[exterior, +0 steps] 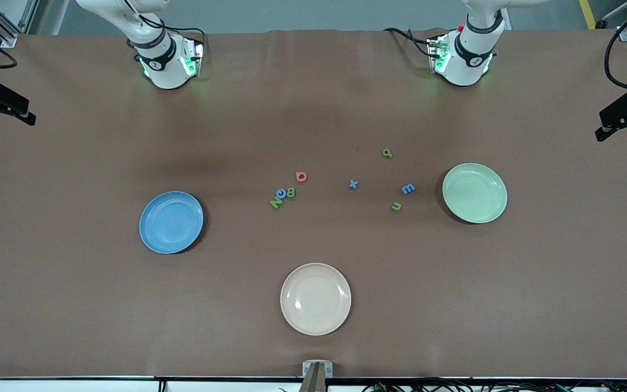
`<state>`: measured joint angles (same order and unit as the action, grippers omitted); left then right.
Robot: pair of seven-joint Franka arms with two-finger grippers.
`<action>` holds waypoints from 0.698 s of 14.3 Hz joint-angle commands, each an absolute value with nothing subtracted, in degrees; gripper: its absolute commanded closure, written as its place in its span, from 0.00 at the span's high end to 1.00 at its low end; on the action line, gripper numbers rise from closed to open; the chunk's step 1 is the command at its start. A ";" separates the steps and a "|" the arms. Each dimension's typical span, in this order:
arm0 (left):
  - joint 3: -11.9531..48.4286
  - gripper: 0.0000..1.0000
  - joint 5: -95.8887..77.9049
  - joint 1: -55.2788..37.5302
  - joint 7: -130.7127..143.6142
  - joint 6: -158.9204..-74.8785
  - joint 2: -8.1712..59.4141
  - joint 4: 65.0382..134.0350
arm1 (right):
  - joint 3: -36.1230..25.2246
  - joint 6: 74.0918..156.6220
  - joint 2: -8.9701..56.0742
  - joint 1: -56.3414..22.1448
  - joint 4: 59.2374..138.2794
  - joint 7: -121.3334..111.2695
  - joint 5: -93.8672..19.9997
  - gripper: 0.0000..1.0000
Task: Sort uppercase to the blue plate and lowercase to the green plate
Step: 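Reach the left gripper down toward the blue foam letter m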
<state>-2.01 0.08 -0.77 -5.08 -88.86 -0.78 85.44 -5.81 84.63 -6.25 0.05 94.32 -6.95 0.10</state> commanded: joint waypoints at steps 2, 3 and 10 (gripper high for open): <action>-1.85 1.00 -1.23 -1.05 -5.45 -85.71 -0.27 85.61 | -5.27 85.61 -8.00 1.49 96.42 -6.85 0.62 1.00; -1.58 1.00 -1.23 -1.32 -5.36 -83.87 0.52 85.69 | -5.27 85.52 -8.00 1.49 96.42 -6.86 0.62 1.00; 11.39 1.00 -2.20 -3.08 17.09 -93.30 3.69 97.09 | -5.27 85.61 -7.91 1.49 96.42 -6.86 0.62 1.00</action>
